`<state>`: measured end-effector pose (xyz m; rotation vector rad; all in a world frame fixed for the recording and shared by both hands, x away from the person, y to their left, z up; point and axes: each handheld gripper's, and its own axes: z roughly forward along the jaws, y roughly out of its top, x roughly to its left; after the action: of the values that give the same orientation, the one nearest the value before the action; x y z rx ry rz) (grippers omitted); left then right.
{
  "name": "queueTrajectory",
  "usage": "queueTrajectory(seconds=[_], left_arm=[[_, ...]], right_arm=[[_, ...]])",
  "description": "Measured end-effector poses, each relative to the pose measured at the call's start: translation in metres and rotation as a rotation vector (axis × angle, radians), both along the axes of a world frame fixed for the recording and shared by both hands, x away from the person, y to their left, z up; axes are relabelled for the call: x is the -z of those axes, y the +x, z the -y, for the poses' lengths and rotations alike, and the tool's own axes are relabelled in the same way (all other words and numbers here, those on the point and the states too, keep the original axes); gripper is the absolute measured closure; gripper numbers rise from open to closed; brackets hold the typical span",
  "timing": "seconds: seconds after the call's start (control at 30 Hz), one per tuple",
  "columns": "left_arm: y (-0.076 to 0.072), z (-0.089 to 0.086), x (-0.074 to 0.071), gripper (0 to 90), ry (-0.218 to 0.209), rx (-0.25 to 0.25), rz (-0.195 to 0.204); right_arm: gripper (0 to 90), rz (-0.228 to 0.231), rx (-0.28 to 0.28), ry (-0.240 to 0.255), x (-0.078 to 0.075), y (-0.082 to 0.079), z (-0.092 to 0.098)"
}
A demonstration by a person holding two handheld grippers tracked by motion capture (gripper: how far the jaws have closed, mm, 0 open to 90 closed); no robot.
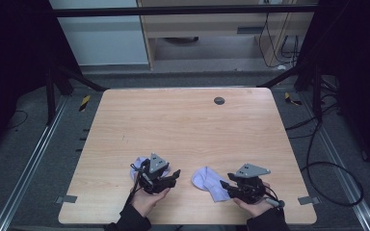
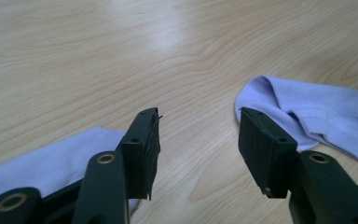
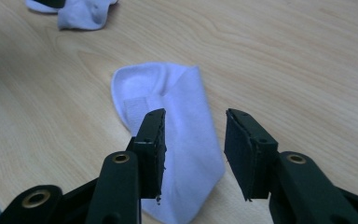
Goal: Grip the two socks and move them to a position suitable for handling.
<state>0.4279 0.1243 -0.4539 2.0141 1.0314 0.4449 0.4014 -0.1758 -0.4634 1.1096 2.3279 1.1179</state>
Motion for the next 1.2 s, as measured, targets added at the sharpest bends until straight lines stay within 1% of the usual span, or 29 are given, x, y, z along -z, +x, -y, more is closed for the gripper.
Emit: queueTrajectory(seconds=[0.03,0.07,0.27,0.33,0.37,0.47,0.53,0.6,0.67,0.73,0.8,0.87,0.97,1.03,1.13,1.2], left_arm=[[0.0,0.002,0.001,48.4,-0.001,0.002,-0.001],[0.0,0.004,0.001,49.9,0.009,0.007,-0.004],[0.001,0.013,0.005,53.5,0.024,0.004,-0.011],[0.002,0.016,0.007,54.2,0.02,0.003,-0.014],[0.003,0.02,0.008,54.5,0.029,0.006,-0.019],[0.003,0.026,0.011,55.0,0.036,0.011,-0.022],[0.004,0.03,0.013,55.1,0.031,0.011,-0.023],[0.004,0.032,0.014,55.1,0.036,0.014,-0.023],[0.005,0.037,0.017,55.1,0.034,0.02,-0.026],[0.005,0.04,0.02,55.3,0.041,0.023,-0.026],[0.007,0.044,0.023,55.6,0.047,0.025,-0.031],[0.007,0.046,0.025,55.8,0.043,0.024,-0.034],[0.009,0.052,0.031,55.9,0.045,0.029,-0.045],[0.009,0.054,0.032,55.9,0.046,0.03,-0.049],[0.01,0.058,0.036,56.6,0.05,0.031,-0.054],[0.011,0.059,0.037,56.8,0.053,0.032,-0.061]], right_arm=[[59.1,-0.008,-0.006,-0.002,0.001,-0.001,-0.001],[59.9,-0.014,-0.013,-0.007,0.002,-0.002,-0.003],[61.6,-0.026,-0.03,-0.013,0.006,-0.005,-0.006],[62.0,-0.034,-0.034,-0.015,0.007,-0.006,-0.006],[62.3,-0.037,-0.035,-0.014,0.008,-0.007,-0.007],[62.8,-0.045,-0.05,-0.017,0.01,-0.008,-0.01],[63.0,-0.047,-0.059,-0.02,0.012,-0.009,-0.012],[63.2,-0.048,-0.065,-0.02,0.013,-0.009,-0.013],[63.7,-0.058,-0.072,-0.027,0.016,-0.009,-0.015],[63.9,-0.06,-0.077,-0.03,0.017,-0.009,-0.016],[64.4,-0.064,-0.086,-0.026,0.018,-0.009,-0.017],[64.4,-0.064,-0.088,-0.027,0.019,-0.009,-0.017],[64.7,-0.076,-0.098,-0.043,0.022,-0.009,-0.02],[64.8,-0.08,-0.102,-0.044,0.023,-0.009,-0.02],[64.9,-0.095,-0.115,-0.059,0.026,-0.01,-0.024],[65.1,-0.096,-0.118,-0.064,0.027,-0.009,-0.024]])
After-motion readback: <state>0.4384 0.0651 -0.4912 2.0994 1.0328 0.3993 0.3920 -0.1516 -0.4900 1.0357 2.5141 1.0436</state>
